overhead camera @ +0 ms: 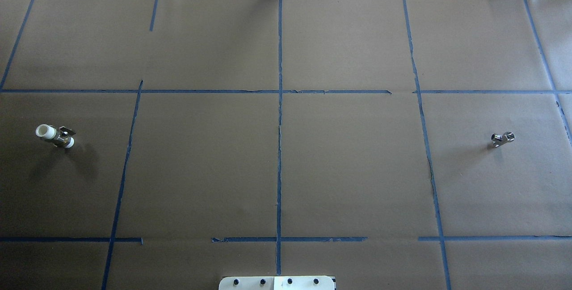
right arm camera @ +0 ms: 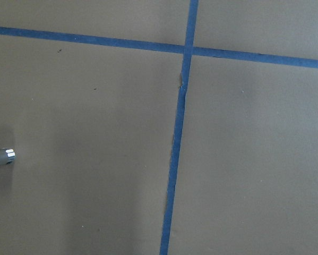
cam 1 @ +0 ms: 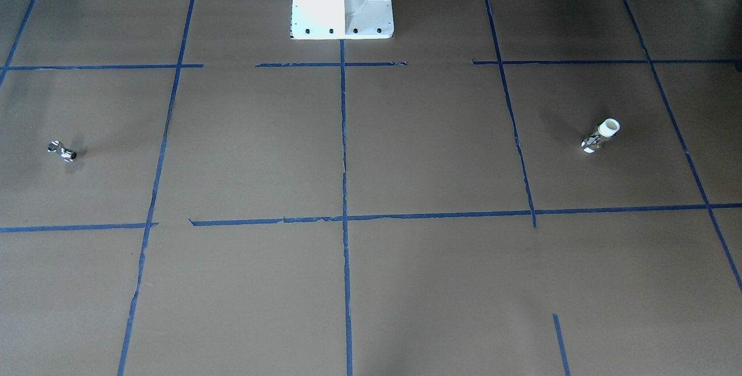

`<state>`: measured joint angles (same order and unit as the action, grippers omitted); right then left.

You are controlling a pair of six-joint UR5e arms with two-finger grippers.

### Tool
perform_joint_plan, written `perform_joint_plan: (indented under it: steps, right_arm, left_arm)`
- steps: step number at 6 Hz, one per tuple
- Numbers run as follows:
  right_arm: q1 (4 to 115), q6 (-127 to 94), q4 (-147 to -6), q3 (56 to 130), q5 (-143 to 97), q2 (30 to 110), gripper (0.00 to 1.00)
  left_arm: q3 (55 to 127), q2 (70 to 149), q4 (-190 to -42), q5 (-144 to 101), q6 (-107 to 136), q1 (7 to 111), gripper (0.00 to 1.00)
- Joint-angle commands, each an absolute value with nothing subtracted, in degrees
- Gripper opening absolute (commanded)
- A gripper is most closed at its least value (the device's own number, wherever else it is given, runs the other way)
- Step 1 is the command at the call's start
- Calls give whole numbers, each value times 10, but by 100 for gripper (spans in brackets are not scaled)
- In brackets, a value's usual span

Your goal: Assemble PPR valve and pipe with both arms

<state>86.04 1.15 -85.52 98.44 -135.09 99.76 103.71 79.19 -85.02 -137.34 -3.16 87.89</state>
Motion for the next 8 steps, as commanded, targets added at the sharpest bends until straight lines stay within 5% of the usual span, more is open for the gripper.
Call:
perform_joint_plan:
  steps: [1, 8]
  right_arm:
    - [860, 12, -854, 985, -1351, 998, 100]
    - [860, 11, -855, 985, -1351, 989, 100]
  left_arm:
    - [1038, 776, -860, -1373, -32, 877, 100]
    - [1035, 857, -960, -1378, 12, 852, 100]
